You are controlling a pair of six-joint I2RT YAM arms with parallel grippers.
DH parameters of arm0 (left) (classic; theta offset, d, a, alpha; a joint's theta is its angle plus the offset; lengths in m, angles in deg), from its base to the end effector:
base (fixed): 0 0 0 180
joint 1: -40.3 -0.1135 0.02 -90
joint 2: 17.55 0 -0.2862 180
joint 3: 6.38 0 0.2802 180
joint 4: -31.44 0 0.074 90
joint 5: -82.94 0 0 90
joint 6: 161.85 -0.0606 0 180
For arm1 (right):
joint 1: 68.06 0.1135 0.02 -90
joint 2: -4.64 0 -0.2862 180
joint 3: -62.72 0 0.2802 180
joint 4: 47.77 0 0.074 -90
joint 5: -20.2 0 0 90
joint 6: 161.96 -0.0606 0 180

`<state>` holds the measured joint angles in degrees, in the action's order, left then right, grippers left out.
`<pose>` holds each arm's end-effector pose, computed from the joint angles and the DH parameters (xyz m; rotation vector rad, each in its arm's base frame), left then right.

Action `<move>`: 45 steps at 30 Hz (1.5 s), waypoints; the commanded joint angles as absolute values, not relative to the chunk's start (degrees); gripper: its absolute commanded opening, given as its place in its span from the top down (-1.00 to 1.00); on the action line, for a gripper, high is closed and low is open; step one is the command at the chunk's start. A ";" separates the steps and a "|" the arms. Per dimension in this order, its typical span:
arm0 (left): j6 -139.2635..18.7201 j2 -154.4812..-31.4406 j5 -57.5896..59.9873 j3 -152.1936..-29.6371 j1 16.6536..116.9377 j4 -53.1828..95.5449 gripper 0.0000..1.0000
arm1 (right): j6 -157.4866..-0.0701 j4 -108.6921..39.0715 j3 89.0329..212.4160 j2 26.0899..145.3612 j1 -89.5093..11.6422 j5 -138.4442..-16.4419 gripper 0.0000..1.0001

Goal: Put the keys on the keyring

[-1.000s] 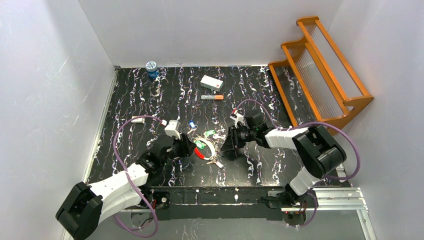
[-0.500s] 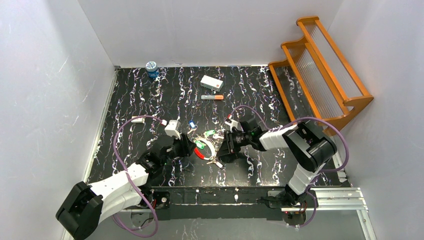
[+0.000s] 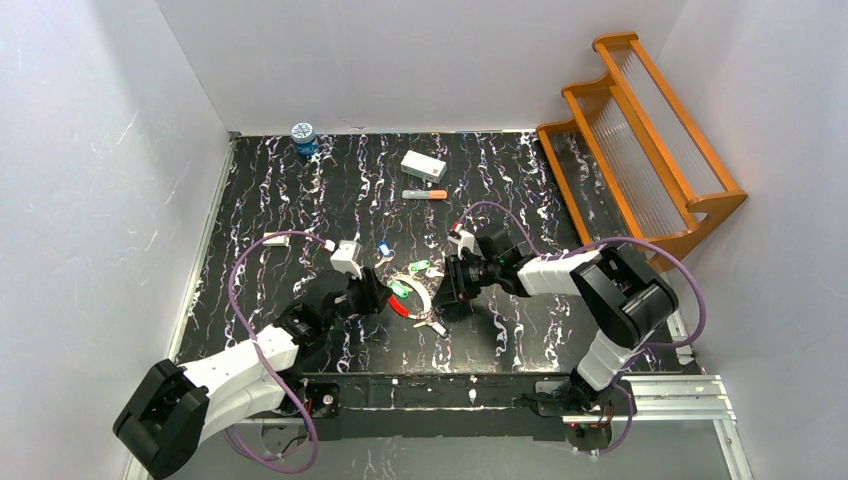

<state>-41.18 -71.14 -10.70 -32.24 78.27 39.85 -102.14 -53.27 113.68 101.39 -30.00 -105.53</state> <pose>0.1798 -0.1354 0.1690 0.0815 1.9774 -0.7391 0.2482 0.2393 0.1172 -0.5326 2.4161 1.2888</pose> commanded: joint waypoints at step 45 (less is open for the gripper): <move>-41.18 -72.92 -10.39 -32.73 78.09 40.96 0.16 | -101.75 -54.02 119.89 106.08 -25.05 -112.13 0.23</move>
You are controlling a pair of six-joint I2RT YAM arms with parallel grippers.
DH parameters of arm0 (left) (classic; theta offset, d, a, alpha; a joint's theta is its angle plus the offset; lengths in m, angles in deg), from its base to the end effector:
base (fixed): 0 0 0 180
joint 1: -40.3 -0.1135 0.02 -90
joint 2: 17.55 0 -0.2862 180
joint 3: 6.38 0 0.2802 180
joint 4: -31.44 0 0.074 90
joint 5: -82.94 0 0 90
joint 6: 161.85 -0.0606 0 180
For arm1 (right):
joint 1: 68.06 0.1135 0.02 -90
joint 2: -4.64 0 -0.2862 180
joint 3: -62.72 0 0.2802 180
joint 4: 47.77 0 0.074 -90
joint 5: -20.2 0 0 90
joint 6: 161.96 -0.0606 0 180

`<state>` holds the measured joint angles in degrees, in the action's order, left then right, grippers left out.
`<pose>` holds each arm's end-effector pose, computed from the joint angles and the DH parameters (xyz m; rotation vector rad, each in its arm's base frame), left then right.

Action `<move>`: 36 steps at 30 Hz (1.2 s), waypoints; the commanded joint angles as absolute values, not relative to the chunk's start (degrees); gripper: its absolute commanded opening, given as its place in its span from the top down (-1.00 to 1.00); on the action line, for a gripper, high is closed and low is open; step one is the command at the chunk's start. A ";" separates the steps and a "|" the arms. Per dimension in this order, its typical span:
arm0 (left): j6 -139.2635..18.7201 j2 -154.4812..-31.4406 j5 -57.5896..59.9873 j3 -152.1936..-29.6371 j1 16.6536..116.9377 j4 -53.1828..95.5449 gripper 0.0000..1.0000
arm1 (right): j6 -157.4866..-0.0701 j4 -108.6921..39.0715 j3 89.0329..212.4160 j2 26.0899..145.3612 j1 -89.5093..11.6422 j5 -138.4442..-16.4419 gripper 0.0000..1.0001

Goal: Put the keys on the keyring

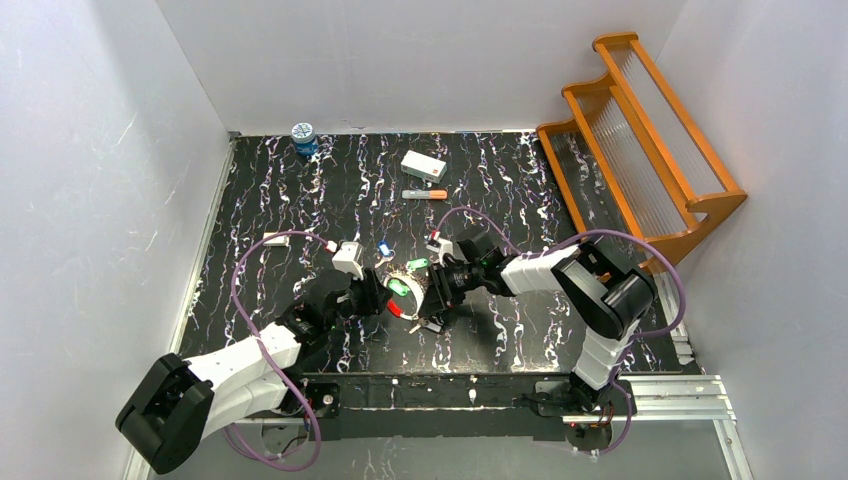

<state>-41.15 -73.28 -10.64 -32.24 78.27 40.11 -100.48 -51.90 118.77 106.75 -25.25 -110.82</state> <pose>0.1814 -0.1368 0.1618 0.0846 2.0100 -0.7249 0.2397 0.2762 0.1116 -0.7233 2.4237 1.4069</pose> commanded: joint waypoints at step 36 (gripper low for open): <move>-41.09 -72.31 -10.21 -32.28 78.08 41.00 0.16 | -100.28 -48.54 122.94 109.80 -23.41 -109.40 0.06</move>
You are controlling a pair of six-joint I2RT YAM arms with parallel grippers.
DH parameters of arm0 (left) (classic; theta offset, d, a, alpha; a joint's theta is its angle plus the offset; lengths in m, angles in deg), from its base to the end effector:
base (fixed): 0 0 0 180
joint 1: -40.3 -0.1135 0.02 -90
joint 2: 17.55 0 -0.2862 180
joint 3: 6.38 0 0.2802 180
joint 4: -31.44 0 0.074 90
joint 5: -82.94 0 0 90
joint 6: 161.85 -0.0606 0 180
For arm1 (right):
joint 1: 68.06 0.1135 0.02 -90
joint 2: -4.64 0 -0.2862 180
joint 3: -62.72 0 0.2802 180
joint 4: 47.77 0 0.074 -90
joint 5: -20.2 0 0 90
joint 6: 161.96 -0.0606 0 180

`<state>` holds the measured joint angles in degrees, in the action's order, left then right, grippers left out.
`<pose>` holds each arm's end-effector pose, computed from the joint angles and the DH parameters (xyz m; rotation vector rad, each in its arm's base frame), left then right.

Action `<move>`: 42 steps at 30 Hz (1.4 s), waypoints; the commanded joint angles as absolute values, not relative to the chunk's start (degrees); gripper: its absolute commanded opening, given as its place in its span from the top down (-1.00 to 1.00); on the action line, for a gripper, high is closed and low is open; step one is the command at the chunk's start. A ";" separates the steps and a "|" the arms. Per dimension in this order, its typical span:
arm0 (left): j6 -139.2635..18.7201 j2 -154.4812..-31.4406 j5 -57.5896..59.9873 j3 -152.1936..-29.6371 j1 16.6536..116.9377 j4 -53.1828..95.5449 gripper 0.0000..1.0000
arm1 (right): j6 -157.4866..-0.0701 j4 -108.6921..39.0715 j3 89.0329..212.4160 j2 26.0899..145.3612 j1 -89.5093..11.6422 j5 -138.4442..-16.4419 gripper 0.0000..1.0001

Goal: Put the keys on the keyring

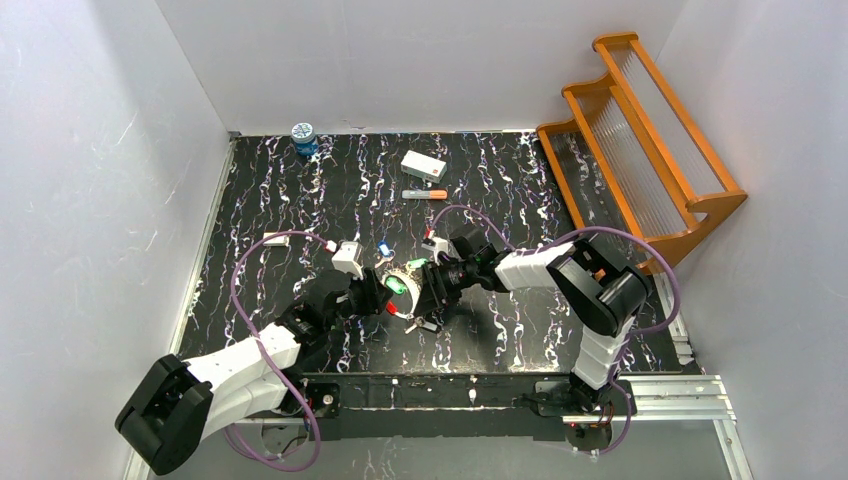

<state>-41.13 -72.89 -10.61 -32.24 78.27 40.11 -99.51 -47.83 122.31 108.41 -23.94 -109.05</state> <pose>0.1812 -0.1366 0.1632 0.0840 2.0035 -0.7288 0.2431 0.2892 0.1120 -0.7453 2.4580 1.3635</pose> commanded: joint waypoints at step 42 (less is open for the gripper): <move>-41.62 -73.36 -9.86 -32.72 78.02 41.67 0.17 | -95.14 -39.13 126.45 98.91 -25.03 -97.55 0.10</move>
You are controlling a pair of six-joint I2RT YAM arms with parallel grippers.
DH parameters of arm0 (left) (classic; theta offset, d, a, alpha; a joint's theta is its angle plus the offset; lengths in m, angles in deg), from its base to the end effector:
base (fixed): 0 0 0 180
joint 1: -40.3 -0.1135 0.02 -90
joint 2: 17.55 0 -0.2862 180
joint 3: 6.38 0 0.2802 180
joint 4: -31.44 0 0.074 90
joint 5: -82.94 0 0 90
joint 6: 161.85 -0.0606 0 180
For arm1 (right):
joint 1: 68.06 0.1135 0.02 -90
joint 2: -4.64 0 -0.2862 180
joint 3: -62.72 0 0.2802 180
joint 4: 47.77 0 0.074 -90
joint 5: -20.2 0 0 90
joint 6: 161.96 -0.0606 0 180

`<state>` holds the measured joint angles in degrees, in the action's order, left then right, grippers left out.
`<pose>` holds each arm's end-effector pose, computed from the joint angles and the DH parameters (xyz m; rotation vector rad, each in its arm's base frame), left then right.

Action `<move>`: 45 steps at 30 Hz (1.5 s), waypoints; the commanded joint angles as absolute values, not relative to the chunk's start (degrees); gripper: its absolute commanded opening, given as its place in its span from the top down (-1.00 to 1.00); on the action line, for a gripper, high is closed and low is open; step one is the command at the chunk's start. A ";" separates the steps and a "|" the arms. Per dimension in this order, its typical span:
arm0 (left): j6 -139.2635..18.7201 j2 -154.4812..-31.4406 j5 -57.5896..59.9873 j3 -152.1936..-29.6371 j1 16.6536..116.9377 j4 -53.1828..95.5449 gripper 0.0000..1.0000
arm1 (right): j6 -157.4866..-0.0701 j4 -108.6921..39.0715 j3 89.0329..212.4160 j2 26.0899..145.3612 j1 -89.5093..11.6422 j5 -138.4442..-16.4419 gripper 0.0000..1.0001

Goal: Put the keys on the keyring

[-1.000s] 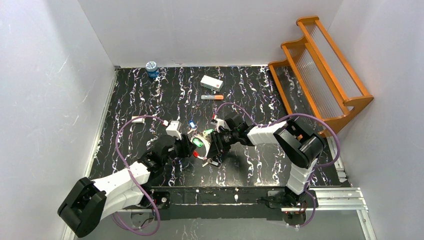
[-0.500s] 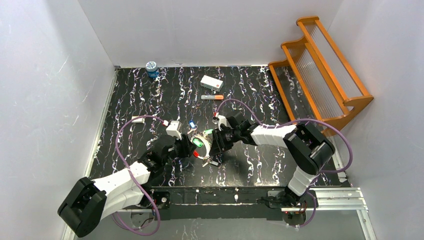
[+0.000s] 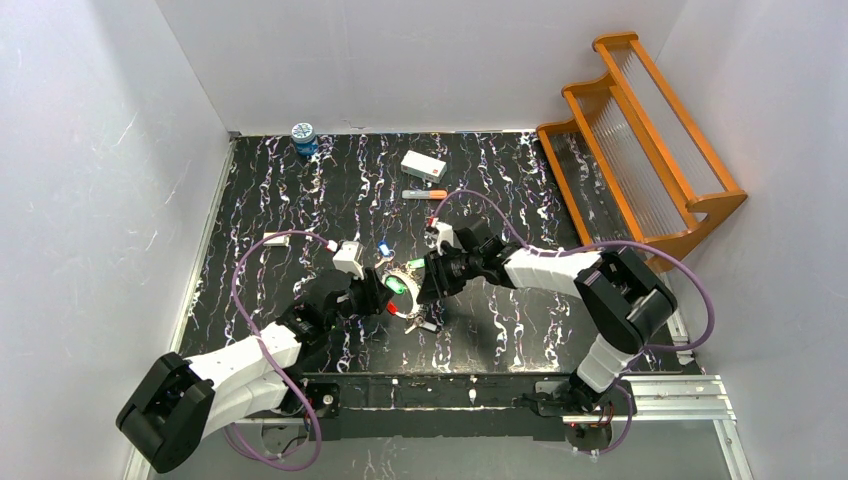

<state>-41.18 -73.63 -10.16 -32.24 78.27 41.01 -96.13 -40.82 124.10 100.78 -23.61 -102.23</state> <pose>0.1820 -0.1379 0.1625 0.0901 2.0020 -0.7367 0.2444 0.2853 0.1550 -0.7533 2.3794 1.2198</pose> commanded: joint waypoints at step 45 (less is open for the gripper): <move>-40.92 -73.89 -10.45 -32.59 78.09 40.28 0.18 | -91.39 -36.23 127.49 101.99 -24.71 -99.29 0.29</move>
<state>-40.74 -74.87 -10.00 -32.24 78.27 41.14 -95.65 -41.23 124.26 101.72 -24.53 -104.33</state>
